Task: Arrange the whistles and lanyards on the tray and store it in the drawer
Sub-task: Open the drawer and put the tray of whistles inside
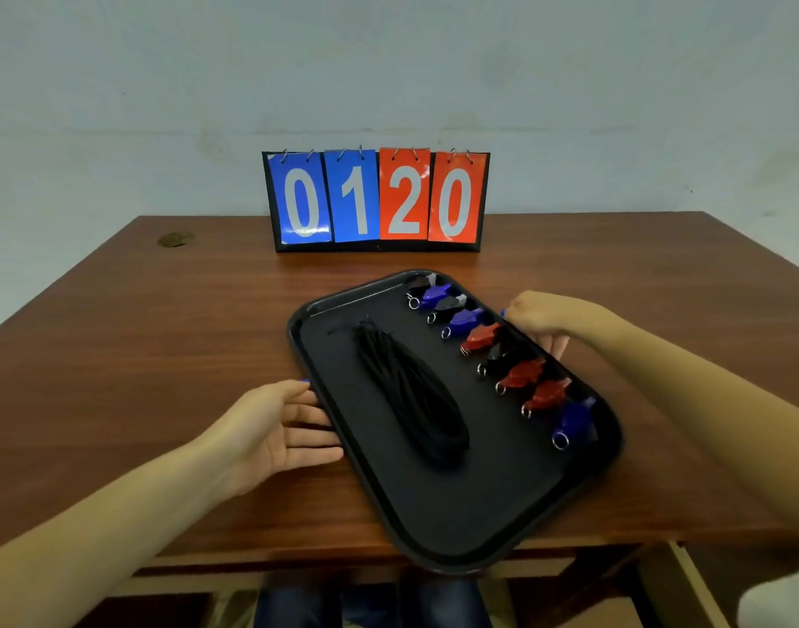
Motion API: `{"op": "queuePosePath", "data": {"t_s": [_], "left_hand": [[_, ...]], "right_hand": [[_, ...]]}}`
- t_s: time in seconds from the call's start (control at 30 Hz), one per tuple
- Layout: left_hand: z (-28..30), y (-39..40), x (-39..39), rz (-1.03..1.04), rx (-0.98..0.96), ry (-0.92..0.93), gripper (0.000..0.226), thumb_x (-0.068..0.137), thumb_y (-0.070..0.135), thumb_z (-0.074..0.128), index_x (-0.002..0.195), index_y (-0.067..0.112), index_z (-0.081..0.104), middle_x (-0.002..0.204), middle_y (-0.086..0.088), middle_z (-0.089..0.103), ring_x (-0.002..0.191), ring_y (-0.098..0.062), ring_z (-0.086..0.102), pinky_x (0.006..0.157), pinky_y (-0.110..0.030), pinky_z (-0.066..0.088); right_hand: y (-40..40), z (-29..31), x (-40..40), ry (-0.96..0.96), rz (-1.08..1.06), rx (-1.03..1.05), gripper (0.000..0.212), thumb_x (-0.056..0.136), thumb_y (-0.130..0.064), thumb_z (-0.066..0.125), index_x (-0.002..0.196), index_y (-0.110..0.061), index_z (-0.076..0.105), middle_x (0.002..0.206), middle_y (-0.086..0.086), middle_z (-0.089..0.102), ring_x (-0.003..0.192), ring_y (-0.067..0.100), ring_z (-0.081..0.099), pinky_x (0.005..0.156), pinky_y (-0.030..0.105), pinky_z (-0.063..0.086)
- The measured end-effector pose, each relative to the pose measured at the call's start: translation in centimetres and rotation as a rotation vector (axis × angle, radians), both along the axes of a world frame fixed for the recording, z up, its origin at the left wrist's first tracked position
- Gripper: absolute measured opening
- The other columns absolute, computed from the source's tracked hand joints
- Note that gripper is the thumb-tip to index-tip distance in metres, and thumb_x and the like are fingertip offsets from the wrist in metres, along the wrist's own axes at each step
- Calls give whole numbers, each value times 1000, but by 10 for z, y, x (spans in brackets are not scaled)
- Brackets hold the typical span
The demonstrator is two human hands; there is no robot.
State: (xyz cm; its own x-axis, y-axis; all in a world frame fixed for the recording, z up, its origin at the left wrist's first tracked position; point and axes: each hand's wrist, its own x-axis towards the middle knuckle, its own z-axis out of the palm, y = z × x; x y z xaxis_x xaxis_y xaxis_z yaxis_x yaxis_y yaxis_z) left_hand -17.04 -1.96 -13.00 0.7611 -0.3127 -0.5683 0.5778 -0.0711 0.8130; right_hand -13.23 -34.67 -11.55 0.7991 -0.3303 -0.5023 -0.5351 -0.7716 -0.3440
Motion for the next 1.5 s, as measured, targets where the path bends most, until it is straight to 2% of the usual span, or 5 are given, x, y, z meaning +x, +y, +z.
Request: {"op": "queuePosePath", "data": {"t_s": [0.37, 0.53, 0.63, 0.87, 1.5], "left_hand": [[-2, -6, 15, -123, 227, -192, 23, 91, 4, 53, 114, 0, 47, 91, -19, 64, 53, -20, 67, 44, -27, 52], [-7, -8, 12, -96, 260, -263, 20, 90, 7, 56, 108, 1, 48, 90, -16, 59, 47, -16, 58, 41, -25, 51], [-9, -7, 11, -94, 263, -287, 12, 89, 6, 57, 99, 3, 50, 85, -16, 57, 50, -17, 56, 41, -25, 50], [-9, -1, 8, -143, 261, -366, 17, 88, 7, 57, 102, 0, 51, 84, -20, 60, 45, -17, 57, 41, -23, 49], [23, -101, -29, -526, 34, -492, 28, 84, 2, 62, 108, -9, 52, 78, -21, 59, 41, -16, 58, 39, -22, 48]], "right_hand": [[1, -8, -37, 18, -78, 115, 31, 99, -21, 21, 114, -3, 40, 83, 37, 61, 68, 47, 65, 53, 49, 57], [2, -14, -49, -103, -44, 72, 27, 99, -23, 23, 92, -7, 43, 89, 32, 60, 65, 43, 66, 39, 34, 52], [1, -24, -54, -239, 17, -30, 31, 99, -23, 27, 74, -12, 42, 82, 18, 57, 70, 37, 61, 54, 37, 48], [2, -31, -69, -433, 9, -39, 29, 99, -22, 29, 74, -9, 38, 68, 5, 43, 60, 19, 39, 54, 33, 27], [-46, 20, -250, -578, -477, -151, 31, 98, -22, 38, 81, -3, 55, 71, 7, 51, 58, 15, 43, 53, 29, 34]]}}
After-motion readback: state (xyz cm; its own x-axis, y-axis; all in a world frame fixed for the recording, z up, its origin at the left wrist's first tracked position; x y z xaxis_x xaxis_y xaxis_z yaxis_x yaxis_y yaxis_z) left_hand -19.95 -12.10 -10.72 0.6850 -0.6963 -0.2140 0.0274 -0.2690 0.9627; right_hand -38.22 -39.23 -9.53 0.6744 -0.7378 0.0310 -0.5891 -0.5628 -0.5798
